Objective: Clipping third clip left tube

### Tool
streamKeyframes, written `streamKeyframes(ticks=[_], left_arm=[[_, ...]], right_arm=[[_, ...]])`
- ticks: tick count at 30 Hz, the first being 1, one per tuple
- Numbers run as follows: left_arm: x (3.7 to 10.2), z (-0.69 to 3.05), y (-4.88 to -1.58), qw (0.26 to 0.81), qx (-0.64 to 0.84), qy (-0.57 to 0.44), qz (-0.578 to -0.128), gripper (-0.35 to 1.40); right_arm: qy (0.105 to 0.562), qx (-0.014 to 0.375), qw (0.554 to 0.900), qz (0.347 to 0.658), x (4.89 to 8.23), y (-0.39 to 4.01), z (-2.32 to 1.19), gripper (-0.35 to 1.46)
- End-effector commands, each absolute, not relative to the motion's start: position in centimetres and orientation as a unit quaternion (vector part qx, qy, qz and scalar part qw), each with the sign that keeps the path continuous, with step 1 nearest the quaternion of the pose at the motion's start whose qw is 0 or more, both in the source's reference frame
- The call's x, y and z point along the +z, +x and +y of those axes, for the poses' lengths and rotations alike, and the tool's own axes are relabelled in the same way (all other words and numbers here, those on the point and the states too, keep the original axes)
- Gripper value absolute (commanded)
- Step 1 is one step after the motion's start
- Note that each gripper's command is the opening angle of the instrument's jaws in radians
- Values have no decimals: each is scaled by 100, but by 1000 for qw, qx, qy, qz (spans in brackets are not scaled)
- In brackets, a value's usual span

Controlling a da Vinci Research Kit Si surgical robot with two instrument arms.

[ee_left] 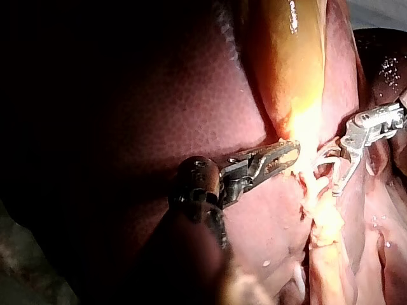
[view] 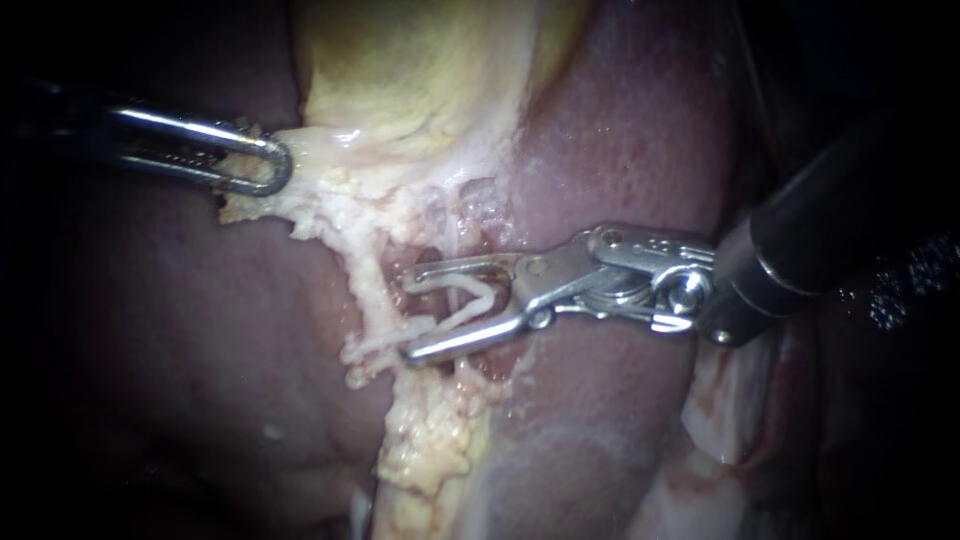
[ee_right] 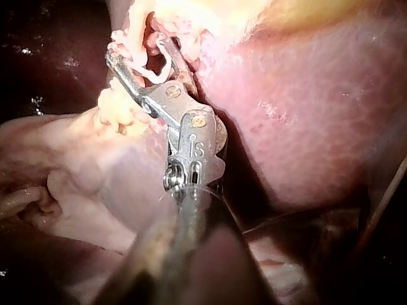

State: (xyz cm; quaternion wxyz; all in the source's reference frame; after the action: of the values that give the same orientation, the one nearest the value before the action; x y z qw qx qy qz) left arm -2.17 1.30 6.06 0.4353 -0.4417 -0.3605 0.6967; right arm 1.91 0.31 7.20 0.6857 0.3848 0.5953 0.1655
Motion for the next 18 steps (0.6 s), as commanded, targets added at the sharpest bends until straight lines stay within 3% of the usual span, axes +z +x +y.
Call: streamKeyframes(ticks=[1, 18], left_arm=[[606, 130, -217, 435, 697, -442, -360, -35], [607, 130, -219, 436, 697, -442, -360, -35]], right_arm=[[383, 165, 686, 596, 719, 193, 31, 49], [379, 174, 661, 624, 707, 237, 27, 49]])
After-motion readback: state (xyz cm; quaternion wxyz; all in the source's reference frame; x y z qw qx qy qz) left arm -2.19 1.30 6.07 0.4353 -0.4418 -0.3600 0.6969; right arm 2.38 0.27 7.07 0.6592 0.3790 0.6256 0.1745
